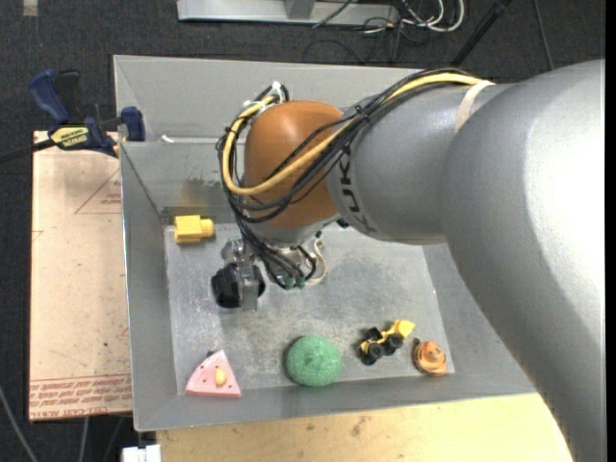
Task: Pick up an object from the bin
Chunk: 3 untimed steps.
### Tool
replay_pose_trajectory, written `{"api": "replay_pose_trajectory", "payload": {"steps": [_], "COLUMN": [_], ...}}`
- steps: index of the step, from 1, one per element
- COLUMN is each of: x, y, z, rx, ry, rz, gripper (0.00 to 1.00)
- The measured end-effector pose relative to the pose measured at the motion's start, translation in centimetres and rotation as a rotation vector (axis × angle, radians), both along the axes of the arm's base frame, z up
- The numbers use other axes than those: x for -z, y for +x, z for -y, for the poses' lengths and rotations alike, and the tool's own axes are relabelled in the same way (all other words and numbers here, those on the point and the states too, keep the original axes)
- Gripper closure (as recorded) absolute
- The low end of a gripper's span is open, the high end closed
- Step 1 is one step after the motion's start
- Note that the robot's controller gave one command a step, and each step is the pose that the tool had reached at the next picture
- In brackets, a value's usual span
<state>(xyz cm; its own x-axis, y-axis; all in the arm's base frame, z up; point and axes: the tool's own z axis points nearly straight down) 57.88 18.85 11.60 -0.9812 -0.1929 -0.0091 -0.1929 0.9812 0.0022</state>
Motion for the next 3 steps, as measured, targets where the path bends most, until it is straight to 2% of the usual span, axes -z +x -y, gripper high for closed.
{"api": "replay_pose_trajectory", "payload": {"steps": [1, 2, 3], "x": [-2.4, -2.3, -2.3], "y": [-1.3, 0.5, -0.6], "z": [0.7, 1.8, 2.5], "rx": [0.013, -0.010, -0.009], "ry": [-0.009, 0.003, -0.008], "rz": [-0.018, 0.010, -0.023], "gripper": [1.00, 1.00, 1.00]}}
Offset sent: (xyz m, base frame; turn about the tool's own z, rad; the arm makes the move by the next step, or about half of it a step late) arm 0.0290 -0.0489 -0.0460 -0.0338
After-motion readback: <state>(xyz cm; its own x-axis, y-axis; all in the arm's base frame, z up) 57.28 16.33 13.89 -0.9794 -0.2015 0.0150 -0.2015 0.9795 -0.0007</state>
